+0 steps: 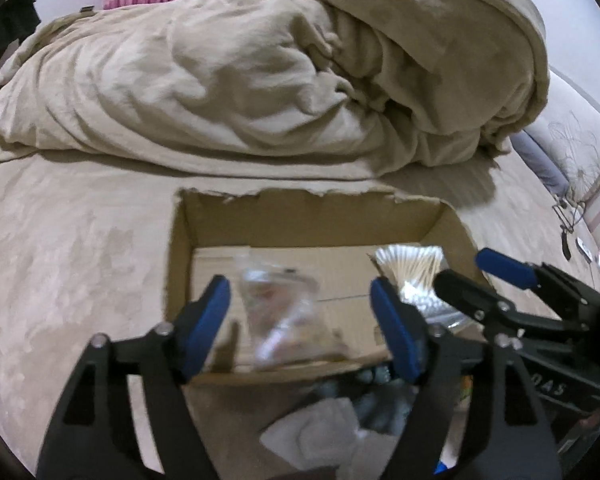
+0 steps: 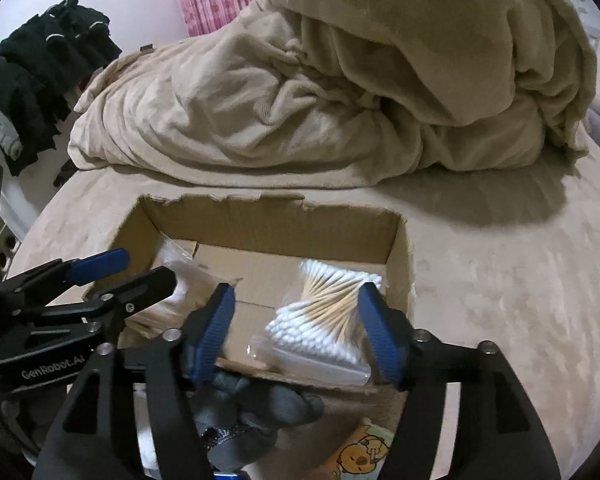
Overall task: Organize objects
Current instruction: 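Lift both open grippers out of the box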
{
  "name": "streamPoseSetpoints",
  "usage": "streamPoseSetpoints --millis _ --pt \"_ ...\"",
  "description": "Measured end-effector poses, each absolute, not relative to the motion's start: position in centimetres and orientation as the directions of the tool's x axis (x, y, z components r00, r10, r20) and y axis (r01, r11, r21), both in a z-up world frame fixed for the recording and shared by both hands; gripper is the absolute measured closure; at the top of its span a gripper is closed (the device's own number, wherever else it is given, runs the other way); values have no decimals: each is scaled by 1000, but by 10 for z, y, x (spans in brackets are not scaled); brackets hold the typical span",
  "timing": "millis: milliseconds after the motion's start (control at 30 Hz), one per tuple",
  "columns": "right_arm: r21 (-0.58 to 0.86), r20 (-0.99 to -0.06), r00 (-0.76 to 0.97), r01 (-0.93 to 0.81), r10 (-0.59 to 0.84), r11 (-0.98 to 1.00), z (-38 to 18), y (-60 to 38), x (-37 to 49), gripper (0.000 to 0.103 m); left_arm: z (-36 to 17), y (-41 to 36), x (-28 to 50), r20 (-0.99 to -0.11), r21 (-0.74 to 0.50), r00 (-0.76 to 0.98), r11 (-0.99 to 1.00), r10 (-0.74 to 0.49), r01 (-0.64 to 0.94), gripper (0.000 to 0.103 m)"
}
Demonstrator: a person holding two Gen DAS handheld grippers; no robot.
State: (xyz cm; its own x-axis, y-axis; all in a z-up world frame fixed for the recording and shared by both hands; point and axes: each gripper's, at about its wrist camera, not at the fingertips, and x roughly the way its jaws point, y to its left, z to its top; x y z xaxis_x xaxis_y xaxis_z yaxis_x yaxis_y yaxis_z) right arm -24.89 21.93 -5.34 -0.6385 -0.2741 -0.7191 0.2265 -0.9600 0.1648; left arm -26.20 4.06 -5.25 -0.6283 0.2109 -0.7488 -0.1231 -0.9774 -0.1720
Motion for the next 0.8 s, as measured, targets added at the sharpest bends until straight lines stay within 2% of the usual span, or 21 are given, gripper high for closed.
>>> streamPoseSetpoints --millis 100,400,533,800 --pt "164 -706 -653 226 -274 -960 -44 222 -241 24 -42 36 -252 -735 -176 -645 -977 209 -117 23" --pt "145 -677 -694 200 -245 -969 -13 233 -203 23 -1 26 -203 -686 -153 -706 -984 176 -96 12" --pt "147 -657 -712 203 -249 -968 4 237 -179 18 17 23 -176 -662 -153 -728 -983 178 -101 9" --pt "163 -600 -761 186 -247 -969 42 247 -123 18 46 20 -127 -630 -184 -751 -977 200 -106 5"
